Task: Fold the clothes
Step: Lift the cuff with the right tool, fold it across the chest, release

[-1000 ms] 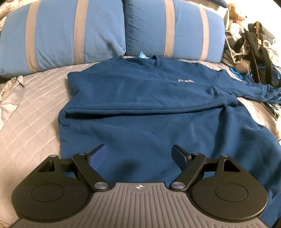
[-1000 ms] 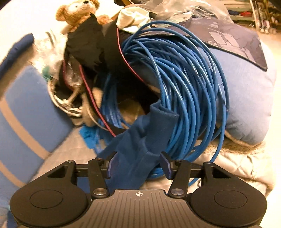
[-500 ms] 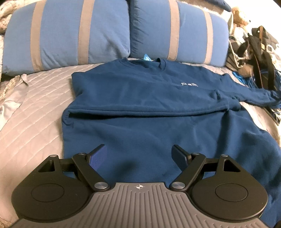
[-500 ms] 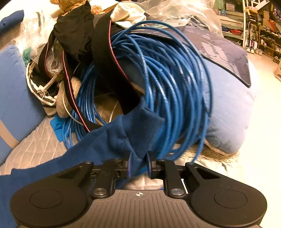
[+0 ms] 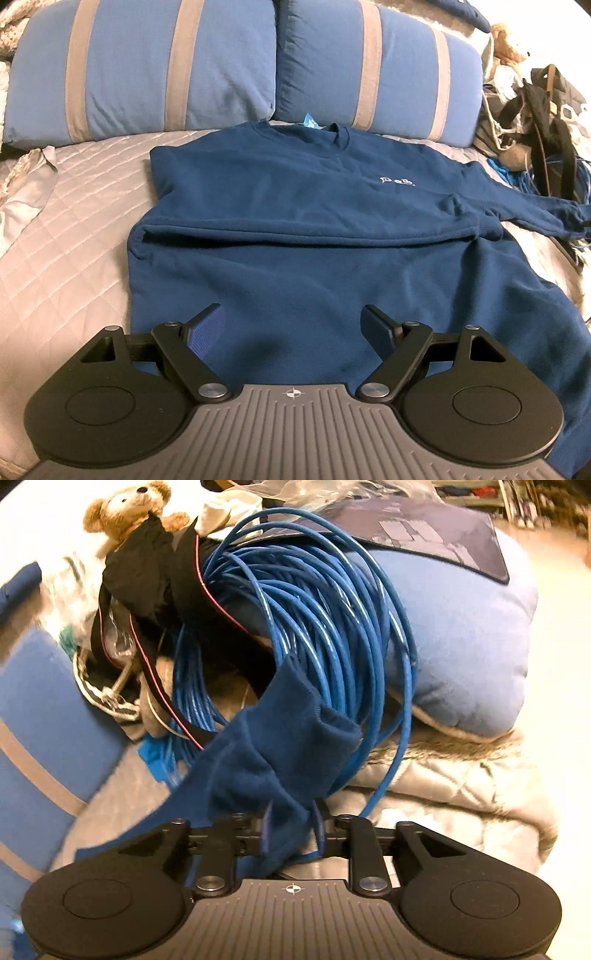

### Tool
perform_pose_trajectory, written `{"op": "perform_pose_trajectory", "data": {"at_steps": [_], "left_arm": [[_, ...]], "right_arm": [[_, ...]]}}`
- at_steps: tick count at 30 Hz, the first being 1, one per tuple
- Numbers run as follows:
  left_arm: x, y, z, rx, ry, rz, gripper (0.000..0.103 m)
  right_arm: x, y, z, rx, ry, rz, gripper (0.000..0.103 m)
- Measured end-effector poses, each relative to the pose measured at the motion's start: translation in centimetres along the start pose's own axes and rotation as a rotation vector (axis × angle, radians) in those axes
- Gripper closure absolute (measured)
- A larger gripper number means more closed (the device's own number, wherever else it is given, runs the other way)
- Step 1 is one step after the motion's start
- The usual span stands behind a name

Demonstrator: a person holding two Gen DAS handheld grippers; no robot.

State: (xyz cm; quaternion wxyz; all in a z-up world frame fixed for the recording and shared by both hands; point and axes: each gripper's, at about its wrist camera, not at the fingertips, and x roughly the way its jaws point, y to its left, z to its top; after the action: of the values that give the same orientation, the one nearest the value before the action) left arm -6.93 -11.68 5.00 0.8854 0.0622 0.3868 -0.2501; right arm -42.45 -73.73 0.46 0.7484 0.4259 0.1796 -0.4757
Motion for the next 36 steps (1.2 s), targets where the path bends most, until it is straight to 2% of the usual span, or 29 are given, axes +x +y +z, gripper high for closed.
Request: {"op": "perform_pose_trajectory", "data": {"at_steps": [11,18,21,22,25,32,36], "left_arm": [[0.0,0.2,0.0,-0.008,0.003,0.000,0.022],[0.0,0.2,0.0,-0.010,0.004,-0.001,0.022],[-0.1,0.2,0.0,-0.013,0.005,-0.001,0.022],[-0.1,0.2,0.0,-0.015,0.005,-0.002,0.022],[0.0,0.3,0.0,-0.020,0.006,-0.004,0.022],[-0.1,0.3,0.1,-0.023,0.007,-0.006,0.022],[-0.1,0.5,0.0,-0.036,0.005,-0.007,0.022]], "right_arm": [[1.4,-0.7,-1.3,0.092,0.032,-0.031,0.071],[2.1,-1.0,-1.8,0.107,0.009,-0.016,0.070],[2.4,-1.3,-2.0,0.135,0.010,-0.003,0.083],[2.2,-1.2,-2.0,0.129,0.001,-0.003,0.088],[1.3,-0.5,-1.9,0.073,-0.045,0.026,0.092],[-1.8,4.0,-0.4,-0.134,-0.140,0.121,0.094],[-3.6,6.9,-0.2,-0.209,-0.172,0.193,0.094]]}}
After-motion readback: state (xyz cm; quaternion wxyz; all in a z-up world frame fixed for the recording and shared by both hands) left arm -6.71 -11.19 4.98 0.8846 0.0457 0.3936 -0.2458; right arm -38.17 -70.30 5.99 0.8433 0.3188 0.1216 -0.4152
